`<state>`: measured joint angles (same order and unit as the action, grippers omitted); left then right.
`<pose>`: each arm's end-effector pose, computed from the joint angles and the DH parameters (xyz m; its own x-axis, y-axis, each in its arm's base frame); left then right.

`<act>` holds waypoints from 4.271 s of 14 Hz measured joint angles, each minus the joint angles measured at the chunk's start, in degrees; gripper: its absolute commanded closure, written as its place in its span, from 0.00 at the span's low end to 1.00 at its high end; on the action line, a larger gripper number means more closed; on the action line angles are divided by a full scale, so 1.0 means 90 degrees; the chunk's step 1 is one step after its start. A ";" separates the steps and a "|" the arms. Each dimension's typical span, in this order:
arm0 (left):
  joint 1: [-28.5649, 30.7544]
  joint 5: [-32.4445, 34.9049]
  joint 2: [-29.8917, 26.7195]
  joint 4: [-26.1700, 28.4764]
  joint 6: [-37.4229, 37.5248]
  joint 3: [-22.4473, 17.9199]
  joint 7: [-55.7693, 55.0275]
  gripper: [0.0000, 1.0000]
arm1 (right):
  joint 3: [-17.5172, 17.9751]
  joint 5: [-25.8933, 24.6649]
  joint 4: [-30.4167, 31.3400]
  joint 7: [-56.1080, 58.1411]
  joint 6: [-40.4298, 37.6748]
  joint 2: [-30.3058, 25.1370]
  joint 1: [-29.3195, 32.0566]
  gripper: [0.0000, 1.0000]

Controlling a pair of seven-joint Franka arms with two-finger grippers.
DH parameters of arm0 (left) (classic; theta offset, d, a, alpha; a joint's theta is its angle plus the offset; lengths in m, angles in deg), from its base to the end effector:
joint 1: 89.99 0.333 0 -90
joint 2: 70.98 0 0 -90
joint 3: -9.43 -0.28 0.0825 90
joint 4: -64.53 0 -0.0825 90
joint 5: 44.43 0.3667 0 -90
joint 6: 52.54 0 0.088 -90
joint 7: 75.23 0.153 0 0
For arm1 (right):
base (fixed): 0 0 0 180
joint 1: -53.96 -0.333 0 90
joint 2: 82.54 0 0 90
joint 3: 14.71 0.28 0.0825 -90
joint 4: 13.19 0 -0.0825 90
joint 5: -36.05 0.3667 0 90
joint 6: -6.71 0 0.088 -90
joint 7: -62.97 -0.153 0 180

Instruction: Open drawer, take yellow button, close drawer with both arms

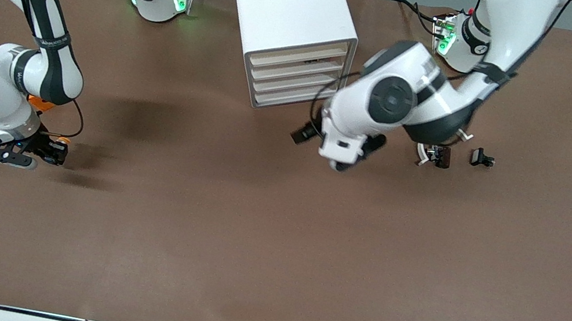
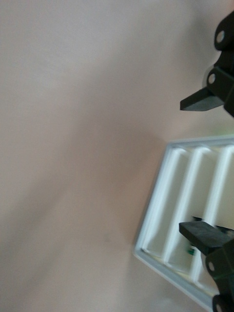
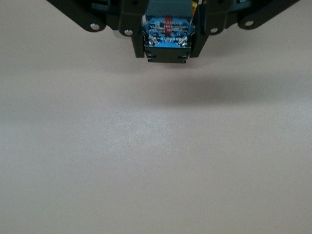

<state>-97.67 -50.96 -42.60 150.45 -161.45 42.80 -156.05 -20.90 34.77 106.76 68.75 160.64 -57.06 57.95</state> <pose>0.5071 -0.4032 0.3537 0.6612 0.6563 -0.3634 0.7112 -0.7026 0.0250 0.5716 -0.1044 0.1583 0.9891 -0.0378 0.1421 -0.0487 -0.9961 0.0738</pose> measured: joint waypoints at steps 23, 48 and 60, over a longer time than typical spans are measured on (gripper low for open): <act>0.2676 0.1804 -0.2221 -0.0388 0.2347 -0.0520 0.6618 0.00 | 0.0202 0.0004 -0.0774 0.0132 -0.0086 0.0762 0.0002 0.00; 0.1137 0.0856 -0.4067 0.0993 0.2675 -0.2780 0.8143 0.00 | 0.0322 0.0031 -0.3437 0.0023 -0.6940 -0.1762 -0.0410 0.00; 0.1252 0.0809 -0.4067 0.0994 0.2639 -0.2804 0.8152 0.00 | 0.0282 0.0041 -0.4271 -0.0049 -0.7116 -0.1768 -0.0664 0.00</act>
<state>-86.40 -43.67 -79.20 159.39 -137.70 17.57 -82.68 -18.36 35.14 68.31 68.30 96.60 -72.97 51.97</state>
